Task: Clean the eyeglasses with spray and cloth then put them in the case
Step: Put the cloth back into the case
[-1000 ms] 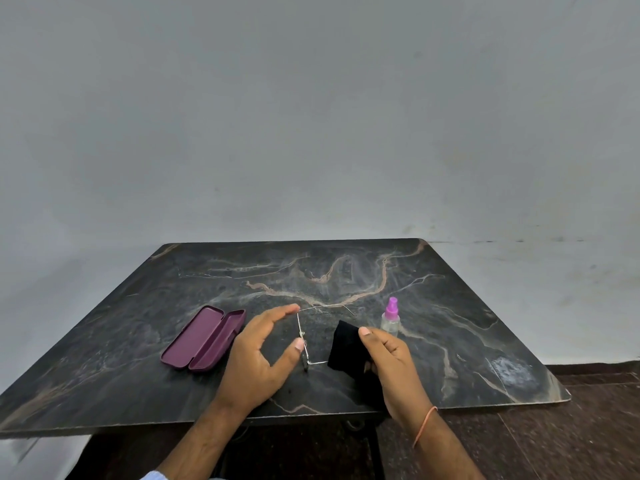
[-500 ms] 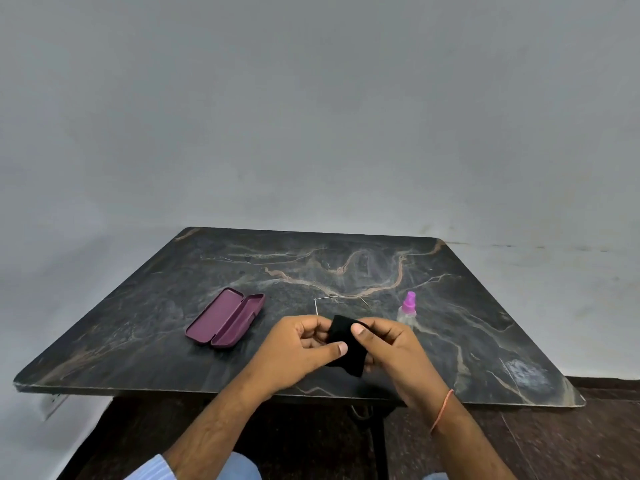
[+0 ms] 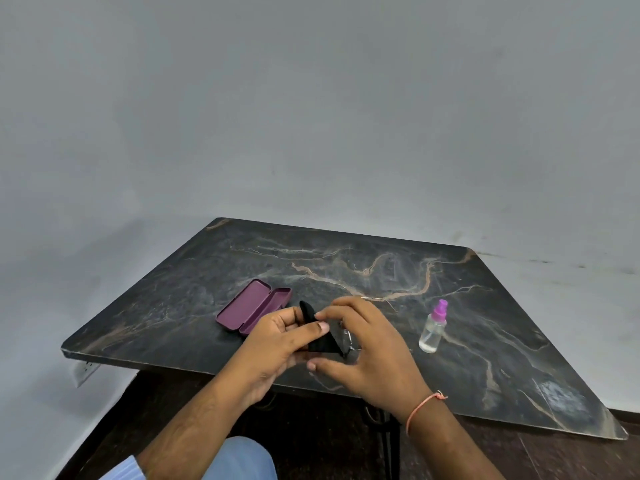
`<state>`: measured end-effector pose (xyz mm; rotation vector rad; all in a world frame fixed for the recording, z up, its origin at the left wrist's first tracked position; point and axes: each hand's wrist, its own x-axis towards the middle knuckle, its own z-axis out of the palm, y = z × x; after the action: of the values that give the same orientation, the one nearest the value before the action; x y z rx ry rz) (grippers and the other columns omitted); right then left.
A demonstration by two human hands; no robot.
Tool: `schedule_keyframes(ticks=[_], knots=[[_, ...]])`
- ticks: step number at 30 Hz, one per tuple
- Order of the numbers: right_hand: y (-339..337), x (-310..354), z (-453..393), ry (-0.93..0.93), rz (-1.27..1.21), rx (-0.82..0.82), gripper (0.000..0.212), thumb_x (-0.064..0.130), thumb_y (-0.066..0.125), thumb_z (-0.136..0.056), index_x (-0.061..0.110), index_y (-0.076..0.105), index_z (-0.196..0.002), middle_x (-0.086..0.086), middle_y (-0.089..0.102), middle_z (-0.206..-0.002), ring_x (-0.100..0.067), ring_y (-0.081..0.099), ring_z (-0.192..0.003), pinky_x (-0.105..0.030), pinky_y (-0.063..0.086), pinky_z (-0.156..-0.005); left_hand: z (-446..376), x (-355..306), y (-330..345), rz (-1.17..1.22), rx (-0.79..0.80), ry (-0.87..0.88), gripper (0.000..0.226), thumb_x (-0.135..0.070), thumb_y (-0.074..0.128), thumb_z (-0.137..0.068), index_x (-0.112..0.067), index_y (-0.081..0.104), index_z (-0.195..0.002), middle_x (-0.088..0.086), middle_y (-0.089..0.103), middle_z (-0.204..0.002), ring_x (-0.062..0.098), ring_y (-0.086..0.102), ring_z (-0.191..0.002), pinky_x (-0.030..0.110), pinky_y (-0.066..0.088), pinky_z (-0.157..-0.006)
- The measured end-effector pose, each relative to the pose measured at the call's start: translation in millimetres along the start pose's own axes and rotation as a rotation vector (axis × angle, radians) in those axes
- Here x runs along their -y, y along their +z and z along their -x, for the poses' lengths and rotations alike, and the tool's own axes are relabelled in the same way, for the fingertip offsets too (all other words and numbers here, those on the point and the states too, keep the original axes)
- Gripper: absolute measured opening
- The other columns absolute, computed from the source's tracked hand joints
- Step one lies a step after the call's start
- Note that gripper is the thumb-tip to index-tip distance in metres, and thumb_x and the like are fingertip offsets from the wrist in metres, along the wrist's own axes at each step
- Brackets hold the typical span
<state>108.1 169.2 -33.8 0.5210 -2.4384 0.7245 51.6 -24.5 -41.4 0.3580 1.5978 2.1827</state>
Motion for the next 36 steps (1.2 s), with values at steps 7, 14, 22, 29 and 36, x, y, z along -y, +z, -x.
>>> schedule_keyframes(ticks=[7, 14, 22, 29, 36], knots=[[15, 11, -24, 0.036, -0.171, 0.02, 0.028, 0.037, 0.078, -0.093, 0.04, 0.08, -0.121, 0.029, 0.076, -0.107, -0.005, 0.066, -0.103, -0.018, 0.048, -0.085, 7, -3, -35, 0.141, -0.085, 0.008, 0.034, -0.035, 0.095, -0.072, -0.016, 0.09, -0.099, 0.02, 0.086, -0.11, 0.02, 0.086, -0.093, 0.027, 0.069, -0.079], [30, 14, -61, 0.257, -0.596, 0.205, 0.019, 0.012, 0.072, -0.104, 0.022, 0.086, -0.112, 0.008, 0.085, -0.098, -0.007, 0.078, -0.091, -0.019, 0.057, -0.081, 6, -11, -67, 0.148, -0.176, -0.003, 0.052, -0.048, 0.092, -0.068, -0.007, 0.085, -0.1, 0.014, 0.084, -0.091, 0.013, 0.082, -0.074, 0.022, 0.066, -0.063], [45, -16, -138, 0.58, -0.54, 0.273, 0.015, 0.015, 0.069, -0.104, 0.008, 0.082, -0.1, -0.003, 0.078, -0.079, -0.014, 0.07, -0.06, -0.023, 0.049, -0.046, -8, -17, -106, -0.264, -0.319, -0.101, 0.031, -0.042, 0.087, -0.094, -0.012, 0.086, -0.102, 0.009, 0.088, -0.096, 0.009, 0.08, -0.073, 0.024, 0.064, -0.064], [82, -42, -187, 0.623, -0.325, 0.438, 0.011, 0.027, 0.079, -0.096, 0.022, 0.078, -0.086, 0.003, 0.081, -0.083, -0.011, 0.072, -0.054, -0.021, 0.04, -0.041, -41, -21, -119, -0.78, -0.421, -0.091, 0.036, -0.042, 0.074, -0.105, -0.016, 0.076, -0.08, -0.003, 0.081, -0.068, 0.009, 0.064, -0.047, 0.022, 0.047, -0.042], [107, -55, -199, 0.493, -0.009, 0.521, 0.017, 0.033, 0.083, -0.09, 0.025, 0.079, -0.076, 0.0, 0.079, -0.066, -0.008, 0.067, -0.047, -0.022, 0.049, -0.049, -48, -27, -125, -1.145, -0.384, -0.199, 0.028, -0.043, 0.075, -0.1, -0.018, 0.079, -0.087, -0.002, 0.084, -0.069, 0.007, 0.07, -0.048, 0.016, 0.051, -0.044]])
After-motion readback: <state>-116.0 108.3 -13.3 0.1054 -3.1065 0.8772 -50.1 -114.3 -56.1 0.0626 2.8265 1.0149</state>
